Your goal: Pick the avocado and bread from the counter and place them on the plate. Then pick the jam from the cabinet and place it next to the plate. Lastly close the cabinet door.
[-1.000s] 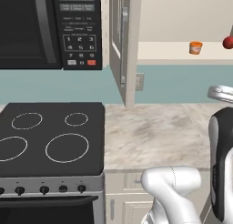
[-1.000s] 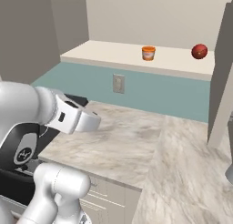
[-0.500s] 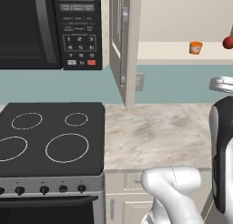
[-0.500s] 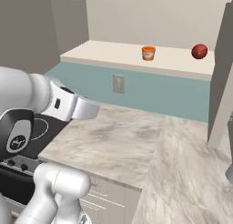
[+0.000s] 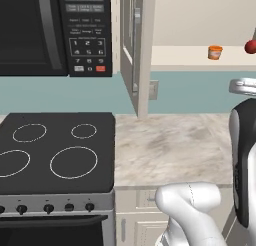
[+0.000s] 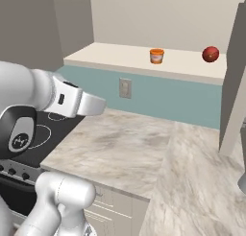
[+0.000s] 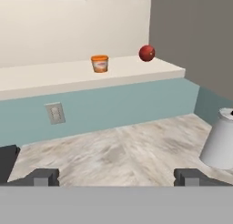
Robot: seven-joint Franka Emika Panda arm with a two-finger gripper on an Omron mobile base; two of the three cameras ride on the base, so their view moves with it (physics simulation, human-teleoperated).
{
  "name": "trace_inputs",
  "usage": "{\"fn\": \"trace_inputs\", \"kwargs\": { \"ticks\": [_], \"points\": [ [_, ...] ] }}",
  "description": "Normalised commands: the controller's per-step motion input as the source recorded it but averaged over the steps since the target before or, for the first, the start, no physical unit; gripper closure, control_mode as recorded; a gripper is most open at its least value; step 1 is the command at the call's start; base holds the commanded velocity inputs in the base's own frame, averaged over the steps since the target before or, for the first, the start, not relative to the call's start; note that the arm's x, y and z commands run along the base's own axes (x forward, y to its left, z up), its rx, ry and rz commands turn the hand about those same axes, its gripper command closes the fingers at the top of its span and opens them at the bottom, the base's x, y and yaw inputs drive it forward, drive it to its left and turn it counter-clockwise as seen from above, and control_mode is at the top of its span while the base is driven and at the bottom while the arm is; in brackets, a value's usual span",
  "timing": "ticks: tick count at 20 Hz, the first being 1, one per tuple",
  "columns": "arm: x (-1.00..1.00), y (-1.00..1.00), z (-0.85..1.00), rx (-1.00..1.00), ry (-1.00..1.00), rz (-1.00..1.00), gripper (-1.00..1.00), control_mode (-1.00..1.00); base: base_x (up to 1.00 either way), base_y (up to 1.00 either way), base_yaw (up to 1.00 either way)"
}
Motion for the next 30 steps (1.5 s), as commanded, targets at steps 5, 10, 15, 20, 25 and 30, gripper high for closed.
{"fn": "trace_inputs", "kwargs": {
  "ticks": [5, 10, 15, 20, 25, 30],
  "points": [
    [0.3, 0.0, 0.06, 0.0, -0.05, 0.04, -1.0, -1.0, 0.0, 0.0, 0.0],
    [0.22, 0.0, 0.2, 0.0, -0.08, 0.01, -1.0, -1.0, 0.0, 0.0, 0.0],
    [0.16, 0.0, 0.28, -0.01, -0.05, 0.0, -1.0, -1.0, 0.0, 0.0, 0.0],
    [0.22, 0.0, 0.21, 0.0, 0.0, 0.0, -1.0, -1.0, 0.0, 0.0, 0.0],
    [0.2, -0.03, 0.14, 0.0, 0.0, 0.01, -1.0, -1.0, 0.0, 0.0, 0.0],
    [0.17, -0.07, 0.04, 0.0, 0.03, 0.02, -1.0, -1.0, 0.0, 0.0, 0.0]
  ]
}}
